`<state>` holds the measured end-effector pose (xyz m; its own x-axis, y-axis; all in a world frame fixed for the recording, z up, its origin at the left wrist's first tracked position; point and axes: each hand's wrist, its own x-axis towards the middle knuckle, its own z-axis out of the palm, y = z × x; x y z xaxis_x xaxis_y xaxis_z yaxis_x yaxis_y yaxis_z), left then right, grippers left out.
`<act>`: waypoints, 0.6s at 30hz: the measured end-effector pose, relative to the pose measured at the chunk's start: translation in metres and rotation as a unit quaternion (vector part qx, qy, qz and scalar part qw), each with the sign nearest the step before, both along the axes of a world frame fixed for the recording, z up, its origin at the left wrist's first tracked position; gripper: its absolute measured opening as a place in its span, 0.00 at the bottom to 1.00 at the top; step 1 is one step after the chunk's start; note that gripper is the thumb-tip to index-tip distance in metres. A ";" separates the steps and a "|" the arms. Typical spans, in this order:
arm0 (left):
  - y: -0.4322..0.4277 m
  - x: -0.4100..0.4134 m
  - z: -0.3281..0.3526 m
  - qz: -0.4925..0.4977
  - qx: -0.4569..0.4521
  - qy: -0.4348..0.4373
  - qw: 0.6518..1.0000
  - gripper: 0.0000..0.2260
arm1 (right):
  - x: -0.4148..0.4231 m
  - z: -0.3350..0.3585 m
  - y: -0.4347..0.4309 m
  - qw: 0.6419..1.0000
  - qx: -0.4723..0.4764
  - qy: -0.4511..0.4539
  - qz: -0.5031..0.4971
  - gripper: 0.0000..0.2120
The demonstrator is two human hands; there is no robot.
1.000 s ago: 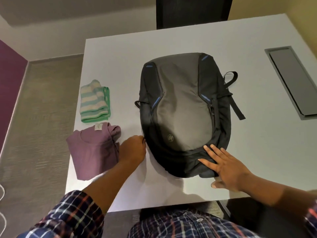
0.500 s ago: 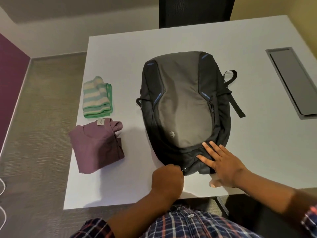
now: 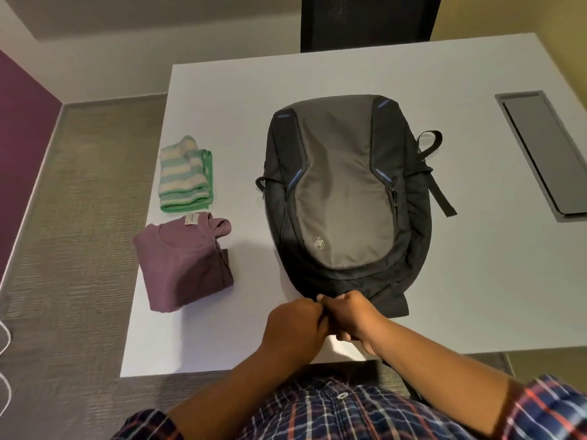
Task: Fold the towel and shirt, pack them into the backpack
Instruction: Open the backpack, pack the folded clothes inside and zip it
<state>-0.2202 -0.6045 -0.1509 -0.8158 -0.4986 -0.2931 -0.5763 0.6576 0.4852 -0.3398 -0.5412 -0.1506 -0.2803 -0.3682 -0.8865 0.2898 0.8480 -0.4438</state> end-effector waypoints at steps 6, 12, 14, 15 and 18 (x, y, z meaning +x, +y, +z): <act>-0.011 0.027 -0.024 -0.110 -0.141 0.170 0.969 0.10 | 0.009 -0.003 0.003 0.997 -0.050 0.030 0.045 0.17; -0.044 0.005 -0.033 -0.235 -0.195 0.177 0.936 0.24 | 0.007 0.010 0.013 0.977 -0.133 0.114 0.125 0.22; -0.049 -0.002 -0.029 -0.240 -0.191 0.203 0.930 0.18 | 0.000 0.017 0.014 0.974 -0.157 0.097 0.129 0.23; -0.051 -0.003 -0.028 -0.242 -0.195 0.211 0.927 0.17 | -0.005 0.021 0.015 0.971 -0.167 0.102 0.141 0.23; -0.052 -0.001 -0.028 -0.244 -0.205 0.225 0.921 0.16 | -0.022 0.027 0.021 0.952 -0.155 0.150 0.219 0.23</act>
<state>-0.2216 -0.6569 -0.1792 -0.9647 -0.0339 0.2611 0.0355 0.9659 0.2565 -0.3615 -0.5198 -0.1239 -0.2630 -0.7382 -0.6213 -0.2399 0.6737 -0.6989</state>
